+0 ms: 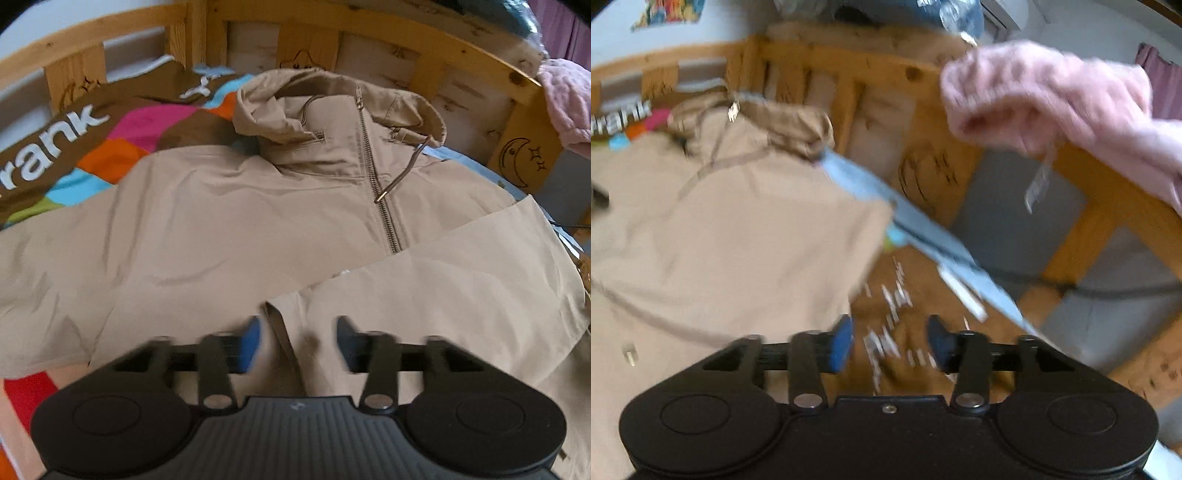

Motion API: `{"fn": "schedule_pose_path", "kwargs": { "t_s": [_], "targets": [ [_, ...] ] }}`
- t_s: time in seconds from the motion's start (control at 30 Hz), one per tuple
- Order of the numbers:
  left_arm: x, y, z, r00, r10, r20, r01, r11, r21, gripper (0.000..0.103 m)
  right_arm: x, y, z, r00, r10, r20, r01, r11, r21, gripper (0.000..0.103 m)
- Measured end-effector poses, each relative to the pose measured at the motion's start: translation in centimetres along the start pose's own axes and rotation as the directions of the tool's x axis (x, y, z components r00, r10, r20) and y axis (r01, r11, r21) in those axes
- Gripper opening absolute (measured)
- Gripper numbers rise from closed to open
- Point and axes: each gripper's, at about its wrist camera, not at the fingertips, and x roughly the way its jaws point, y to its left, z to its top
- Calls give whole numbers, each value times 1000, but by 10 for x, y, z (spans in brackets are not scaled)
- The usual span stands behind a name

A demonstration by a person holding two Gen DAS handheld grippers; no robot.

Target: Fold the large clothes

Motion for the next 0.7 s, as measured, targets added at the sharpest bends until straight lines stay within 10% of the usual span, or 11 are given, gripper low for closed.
{"fn": "schedule_pose_path", "kwargs": {
  "t_s": [0.3, 0.43, 0.7],
  "targets": [
    [18, -18, -29, 995, 95, 29, -98, 992, 84, 58, 82, 35, 1, 990, -91, -110, 82, 993, -81, 57],
    [-11, 13, -32, 992, 66, 110, -64, 998, -26, 83, 57, 41, 14, 993, -88, -81, 83, 994, -64, 63],
    [-94, 150, -64, 890, 375, 260, -323, 920, -221, 100, 18, 104, 60, 991, 135, 4, -135, 990, 43, 96]
  ]
}}
